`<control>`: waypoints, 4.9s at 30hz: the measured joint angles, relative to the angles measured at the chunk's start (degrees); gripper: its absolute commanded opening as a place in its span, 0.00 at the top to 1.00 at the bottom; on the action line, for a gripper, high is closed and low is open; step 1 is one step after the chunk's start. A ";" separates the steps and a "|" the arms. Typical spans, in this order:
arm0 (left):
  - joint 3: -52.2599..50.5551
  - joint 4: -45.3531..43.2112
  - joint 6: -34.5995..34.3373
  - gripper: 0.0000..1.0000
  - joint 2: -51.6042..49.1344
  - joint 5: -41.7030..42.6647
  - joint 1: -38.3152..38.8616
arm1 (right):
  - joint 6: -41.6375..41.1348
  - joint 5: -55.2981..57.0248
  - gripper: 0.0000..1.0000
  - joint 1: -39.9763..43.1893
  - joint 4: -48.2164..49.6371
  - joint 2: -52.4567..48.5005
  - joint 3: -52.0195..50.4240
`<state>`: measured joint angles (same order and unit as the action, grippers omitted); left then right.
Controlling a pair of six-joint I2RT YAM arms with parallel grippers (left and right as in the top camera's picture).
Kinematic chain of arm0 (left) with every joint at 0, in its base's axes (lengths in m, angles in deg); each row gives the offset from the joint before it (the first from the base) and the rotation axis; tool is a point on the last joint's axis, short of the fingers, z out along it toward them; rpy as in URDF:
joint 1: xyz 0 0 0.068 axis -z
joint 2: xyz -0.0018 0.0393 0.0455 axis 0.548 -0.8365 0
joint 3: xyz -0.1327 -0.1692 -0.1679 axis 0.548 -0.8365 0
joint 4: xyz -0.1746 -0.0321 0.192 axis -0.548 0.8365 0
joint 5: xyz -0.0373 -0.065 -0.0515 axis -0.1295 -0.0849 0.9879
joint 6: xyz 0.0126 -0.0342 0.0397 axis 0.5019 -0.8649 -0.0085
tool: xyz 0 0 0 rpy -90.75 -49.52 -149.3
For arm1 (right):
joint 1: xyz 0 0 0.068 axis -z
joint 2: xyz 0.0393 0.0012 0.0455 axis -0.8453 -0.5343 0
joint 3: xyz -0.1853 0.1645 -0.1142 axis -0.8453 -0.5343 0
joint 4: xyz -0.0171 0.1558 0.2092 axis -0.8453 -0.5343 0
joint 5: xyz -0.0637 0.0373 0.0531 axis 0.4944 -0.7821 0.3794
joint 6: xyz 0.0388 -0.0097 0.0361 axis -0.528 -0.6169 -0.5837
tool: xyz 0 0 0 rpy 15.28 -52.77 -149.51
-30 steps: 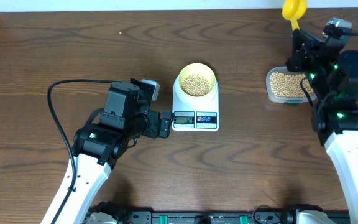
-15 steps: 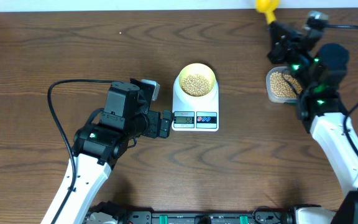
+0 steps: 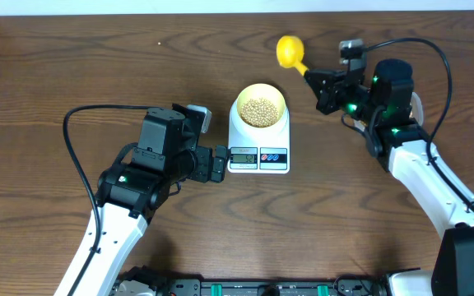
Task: Scoop item into bowl and weigh 50g on scale
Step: 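Lift the yellow scoop up and move it left toward the scale, then carry the scoop left and position it over the yellow bowl, then tilt the scoop with the right gripper, pouring soybeans into the bowl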
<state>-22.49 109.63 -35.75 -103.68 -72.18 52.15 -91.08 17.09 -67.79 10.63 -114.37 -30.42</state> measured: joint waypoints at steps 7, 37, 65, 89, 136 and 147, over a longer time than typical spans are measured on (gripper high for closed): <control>0.00 0.02 0.00 0.02 0.00 0.00 0.00 | 2.71 -0.52 0.99 -0.85 -0.48 0.00 0.00; 0.00 0.02 0.00 0.02 0.00 -0.02 0.00 | -3.34 8.20 0.99 -6.71 -0.92 0.00 0.00; 0.00 0.02 0.00 0.02 0.00 0.00 0.00 | 2.01 13.51 0.99 -9.66 -44.78 0.00 24.39; 0.00 0.02 0.00 0.02 0.00 0.00 0.00 | 6.36 18.69 0.99 -11.74 -48.57 -5.09 27.87; 0.00 0.02 0.00 0.02 0.00 -0.02 0.00 | 21.86 16.20 0.99 -12.48 -48.87 -5.40 27.87; 0.00 0.02 0.00 0.02 0.00 0.00 0.00 | 24.30 15.74 0.99 -12.50 -49.57 -5.64 27.87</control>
<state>-22.49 109.65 -35.75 -103.68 -72.18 52.15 -66.77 32.83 -80.29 -38.94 -120.01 -2.55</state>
